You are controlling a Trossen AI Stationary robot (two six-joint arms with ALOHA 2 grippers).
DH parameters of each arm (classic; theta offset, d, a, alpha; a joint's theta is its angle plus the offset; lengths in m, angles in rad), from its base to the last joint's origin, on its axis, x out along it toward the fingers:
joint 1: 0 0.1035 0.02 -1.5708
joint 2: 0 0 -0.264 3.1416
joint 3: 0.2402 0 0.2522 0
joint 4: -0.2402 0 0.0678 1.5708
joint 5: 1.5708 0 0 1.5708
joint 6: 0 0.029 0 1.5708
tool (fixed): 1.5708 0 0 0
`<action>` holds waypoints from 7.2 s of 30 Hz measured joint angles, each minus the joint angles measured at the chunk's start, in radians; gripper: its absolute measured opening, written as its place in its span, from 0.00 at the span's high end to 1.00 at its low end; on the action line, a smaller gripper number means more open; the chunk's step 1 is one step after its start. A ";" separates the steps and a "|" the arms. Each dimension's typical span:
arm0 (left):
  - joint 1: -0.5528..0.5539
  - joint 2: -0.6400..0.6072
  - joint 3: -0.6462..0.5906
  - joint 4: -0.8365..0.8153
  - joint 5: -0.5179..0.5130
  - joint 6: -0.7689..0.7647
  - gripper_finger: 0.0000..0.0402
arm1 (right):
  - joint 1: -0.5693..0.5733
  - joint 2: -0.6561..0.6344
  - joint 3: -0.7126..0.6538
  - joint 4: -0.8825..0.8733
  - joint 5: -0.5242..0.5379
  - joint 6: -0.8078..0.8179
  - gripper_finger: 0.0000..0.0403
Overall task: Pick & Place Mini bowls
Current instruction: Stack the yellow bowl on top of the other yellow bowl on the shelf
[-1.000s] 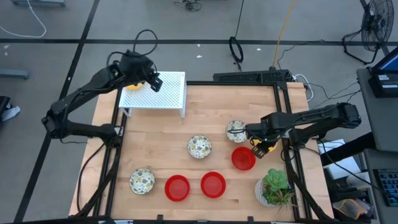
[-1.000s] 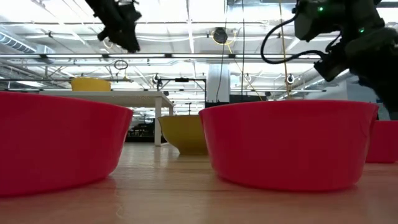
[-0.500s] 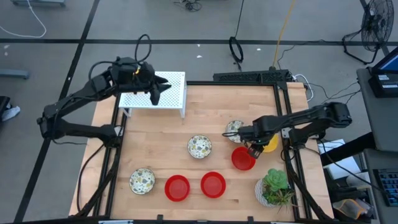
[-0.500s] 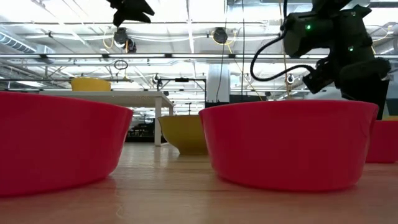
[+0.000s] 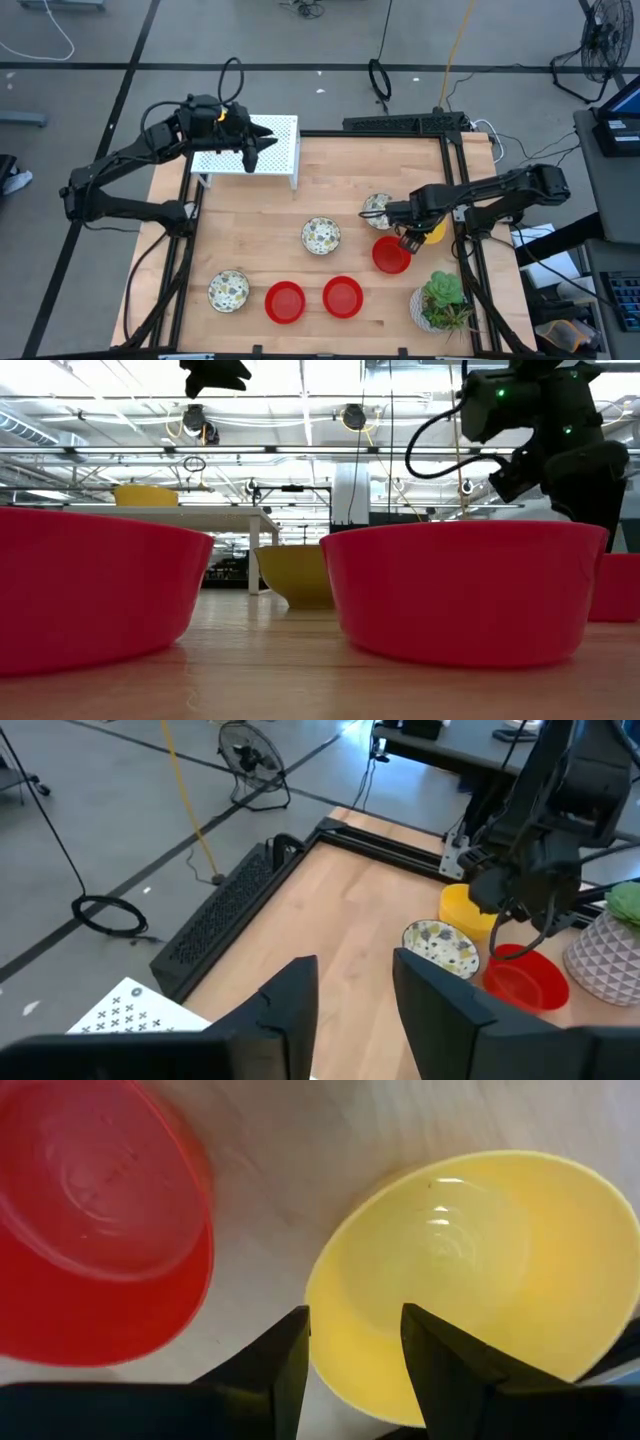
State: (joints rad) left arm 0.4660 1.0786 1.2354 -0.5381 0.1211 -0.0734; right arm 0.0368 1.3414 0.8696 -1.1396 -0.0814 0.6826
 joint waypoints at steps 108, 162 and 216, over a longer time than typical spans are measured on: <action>-0.511 0.441 0.001 0.323 0.452 0.247 0.70 | 0.045 0.043 0.082 1.255 -0.453 -1.148 1.00; 0.217 0.191 0.000 -0.346 -0.698 0.037 0.91 | -0.045 -0.279 0.083 0.764 -0.050 -0.878 0.58; 0.129 0.387 0.000 -0.332 -0.331 0.144 0.52 | -0.044 -0.279 0.082 0.759 -0.050 -0.852 0.58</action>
State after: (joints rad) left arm 0.5949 1.4658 1.2350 -0.8705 -0.2102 0.0704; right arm -0.0074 1.0622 0.9516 -0.3801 -0.1310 -0.1692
